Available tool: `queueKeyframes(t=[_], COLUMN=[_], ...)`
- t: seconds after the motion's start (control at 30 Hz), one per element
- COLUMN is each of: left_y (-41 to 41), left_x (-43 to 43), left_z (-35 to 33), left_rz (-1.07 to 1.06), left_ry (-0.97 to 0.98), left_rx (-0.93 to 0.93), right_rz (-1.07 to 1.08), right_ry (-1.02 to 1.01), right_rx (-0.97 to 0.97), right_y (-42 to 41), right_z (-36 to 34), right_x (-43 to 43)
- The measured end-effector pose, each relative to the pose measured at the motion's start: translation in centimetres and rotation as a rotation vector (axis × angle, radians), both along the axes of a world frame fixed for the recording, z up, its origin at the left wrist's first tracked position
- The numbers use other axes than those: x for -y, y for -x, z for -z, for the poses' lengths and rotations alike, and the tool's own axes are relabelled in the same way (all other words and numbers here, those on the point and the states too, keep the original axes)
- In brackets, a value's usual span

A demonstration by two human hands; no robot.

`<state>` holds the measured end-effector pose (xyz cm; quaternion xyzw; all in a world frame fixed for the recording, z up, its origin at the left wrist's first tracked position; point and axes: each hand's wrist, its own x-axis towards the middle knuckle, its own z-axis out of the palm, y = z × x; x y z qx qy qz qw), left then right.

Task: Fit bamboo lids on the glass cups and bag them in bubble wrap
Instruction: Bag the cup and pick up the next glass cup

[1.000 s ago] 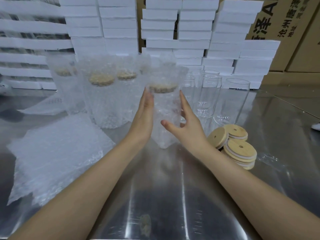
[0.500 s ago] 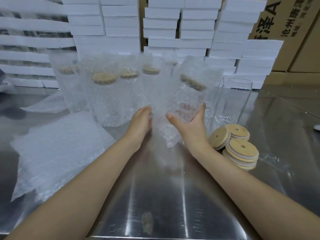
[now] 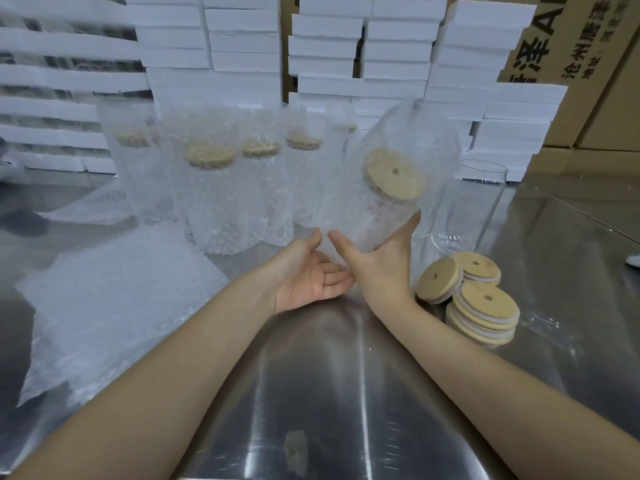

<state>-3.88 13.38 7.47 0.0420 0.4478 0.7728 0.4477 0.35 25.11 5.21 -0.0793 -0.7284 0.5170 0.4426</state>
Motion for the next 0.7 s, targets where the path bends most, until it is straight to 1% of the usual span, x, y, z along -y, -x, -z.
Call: queueKeyframes(t=[0.1, 0.2, 0.33, 0.4, 0.43, 0.53, 0.57, 0.63, 0.7], left_y=[0.3, 0.2, 0.5, 1.0, 1.3, 2.3, 2.4, 2.5, 2.3], left_x=[0.2, 0.1, 0.1, 0.4, 0.5, 0.4, 0.3, 0.3, 0.4], left_z=[-0.1, -0.2, 0.5, 0.7, 0.7, 0.7, 0.9, 1.5, 2.3], left_rz=[-0.114, -0.232, -0.335, -0.368, -0.387, -0.503, -0.540, -0.561, -0.502], left_ry=[0.031, 0.049, 0.017, 0.012, 0.039, 0.195, 0.283, 0.514, 0.715], left_rx=[0.024, 0.034, -0.002, -0.045, -0.087, -0.280, -0.385, -0.694, -1.002], right_rz=[0.008, -0.055, -0.094, -0.084, -0.082, -0.076, -0.075, -0.083, -0.084], right_ry=[-0.040, -0.091, -0.248, -0.282, -0.278, -0.262, -0.256, -0.233, -0.218], right_rx=[0.000, 0.025, 0.050, 0.064, 0.080, 0.124, 0.133, 0.153, 0.176], right_y=[1.0, 2.4, 4.7, 6.0, 6.6, 8.2, 8.7, 9.5, 10.0], right_z=[-0.1, 0.0, 0.2, 0.4, 0.3, 0.2, 0.1, 0.2, 0.4], right_x=[0.1, 0.4, 1.1, 1.4, 1.5, 1.6, 1.5, 1.1, 0.8])
